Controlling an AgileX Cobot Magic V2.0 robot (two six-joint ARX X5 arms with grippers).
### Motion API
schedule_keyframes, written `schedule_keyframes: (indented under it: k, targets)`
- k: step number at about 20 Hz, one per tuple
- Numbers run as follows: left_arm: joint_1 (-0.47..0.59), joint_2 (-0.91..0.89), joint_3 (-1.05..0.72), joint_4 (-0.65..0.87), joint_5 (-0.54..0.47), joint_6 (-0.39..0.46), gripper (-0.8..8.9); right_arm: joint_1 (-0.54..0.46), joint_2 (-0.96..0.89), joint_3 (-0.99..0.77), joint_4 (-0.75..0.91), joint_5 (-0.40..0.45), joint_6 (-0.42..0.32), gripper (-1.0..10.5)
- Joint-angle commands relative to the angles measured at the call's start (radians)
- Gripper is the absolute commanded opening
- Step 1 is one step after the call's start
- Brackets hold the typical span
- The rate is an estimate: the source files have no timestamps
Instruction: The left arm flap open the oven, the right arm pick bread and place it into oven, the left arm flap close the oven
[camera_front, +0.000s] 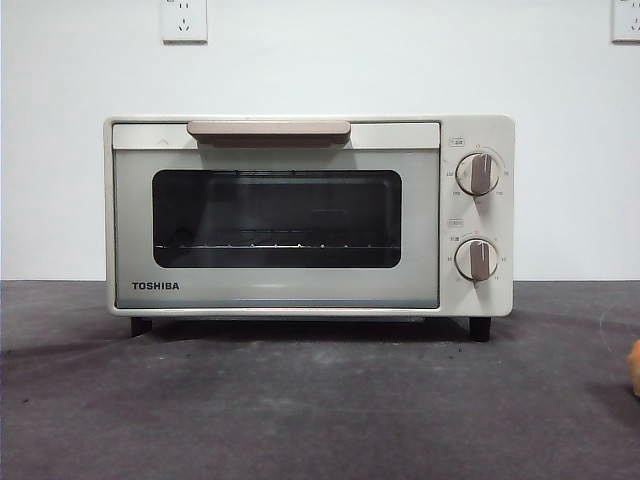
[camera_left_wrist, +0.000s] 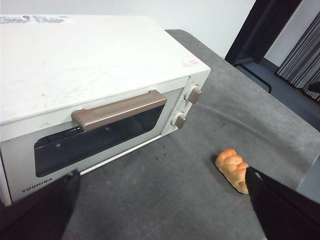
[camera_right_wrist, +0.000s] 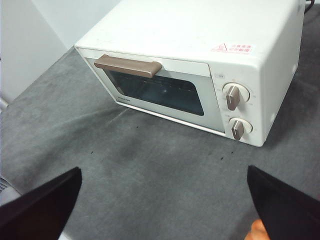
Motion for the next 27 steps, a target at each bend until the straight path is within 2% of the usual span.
schedule_keyframes:
  k: [1,7,12,17,21,25,27]
  targets:
    - [-0.005,0.005,0.021,0.009,0.004,0.005,5.31,0.003,0.027,0.014,-0.031,0.027,0.041,5.5]
    - [-0.011,0.005,0.021,0.009,0.004,0.005,5.31,0.003,0.135,0.012,-0.162,0.121,0.042,5.5]
    - [-0.011,0.006,0.021,0.009,0.003,0.005,5.30,0.009,0.250,-0.012,-0.190,0.170,0.042,5.5]
    - [-0.011,0.006,0.021,0.002,0.003,0.010,5.27,0.044,0.370,-0.132,-0.121,0.263,0.071,5.5]
    - [-0.011,0.007,0.021,0.001,-0.014,0.010,5.28,0.063,0.477,-0.229,0.016,0.269,0.106,5.5]
    - [-0.010,0.018,0.021,0.000,-0.024,0.010,5.28,0.082,0.601,-0.242,0.054,0.354,0.140,5.5]
    - [-0.010,0.025,0.021,-0.002,-0.024,0.010,5.28,0.090,0.653,-0.242,0.066,0.369,0.140,5.4]
